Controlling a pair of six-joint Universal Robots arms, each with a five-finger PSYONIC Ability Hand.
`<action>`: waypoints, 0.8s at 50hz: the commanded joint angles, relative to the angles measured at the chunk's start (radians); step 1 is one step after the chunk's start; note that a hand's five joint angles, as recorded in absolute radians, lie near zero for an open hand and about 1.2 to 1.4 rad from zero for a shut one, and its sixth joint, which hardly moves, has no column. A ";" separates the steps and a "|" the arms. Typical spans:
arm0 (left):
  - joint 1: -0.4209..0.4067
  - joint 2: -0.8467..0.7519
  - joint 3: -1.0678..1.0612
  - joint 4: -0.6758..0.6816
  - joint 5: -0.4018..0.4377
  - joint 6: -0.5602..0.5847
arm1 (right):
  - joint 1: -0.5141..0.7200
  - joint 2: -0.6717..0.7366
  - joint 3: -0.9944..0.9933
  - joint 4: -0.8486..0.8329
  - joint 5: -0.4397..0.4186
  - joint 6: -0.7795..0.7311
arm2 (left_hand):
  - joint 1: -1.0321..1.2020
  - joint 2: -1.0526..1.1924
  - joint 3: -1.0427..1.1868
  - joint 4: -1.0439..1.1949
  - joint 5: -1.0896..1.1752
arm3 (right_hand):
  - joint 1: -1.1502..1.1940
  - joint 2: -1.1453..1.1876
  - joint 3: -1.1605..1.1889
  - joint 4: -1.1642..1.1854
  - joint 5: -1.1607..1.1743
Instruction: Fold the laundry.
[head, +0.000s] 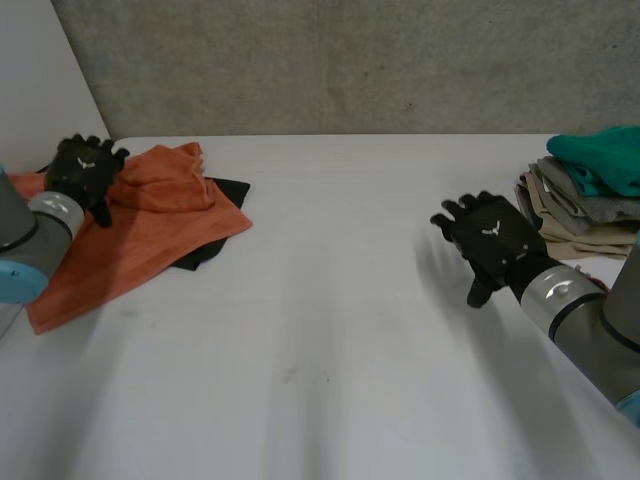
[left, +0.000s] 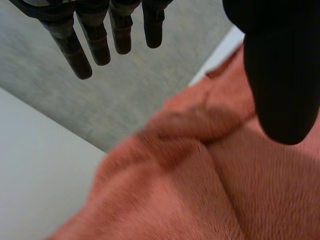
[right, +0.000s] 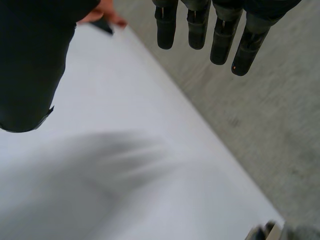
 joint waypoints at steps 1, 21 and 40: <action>0.060 -0.262 0.257 -0.021 0.027 0.036 | -0.003 0.017 0.024 0.019 0.041 -0.039 | 0.094 0.079 0.074 0.081 0.067 | -0.024 -0.045 -0.036 -0.059 -0.067; -0.192 0.197 -0.129 0.309 -0.096 -0.177 | -0.005 0.014 0.033 0.009 0.049 -0.030 | 1.200 1.186 1.181 1.188 1.173 | -0.024 -0.045 -0.036 -0.059 -0.067; -0.748 0.242 -0.299 0.133 -0.093 -0.437 | -0.049 -0.009 0.029 0.010 0.069 -0.001 | 0.334 0.319 0.314 0.321 0.307 | -0.024 -0.045 -0.036 -0.059 -0.067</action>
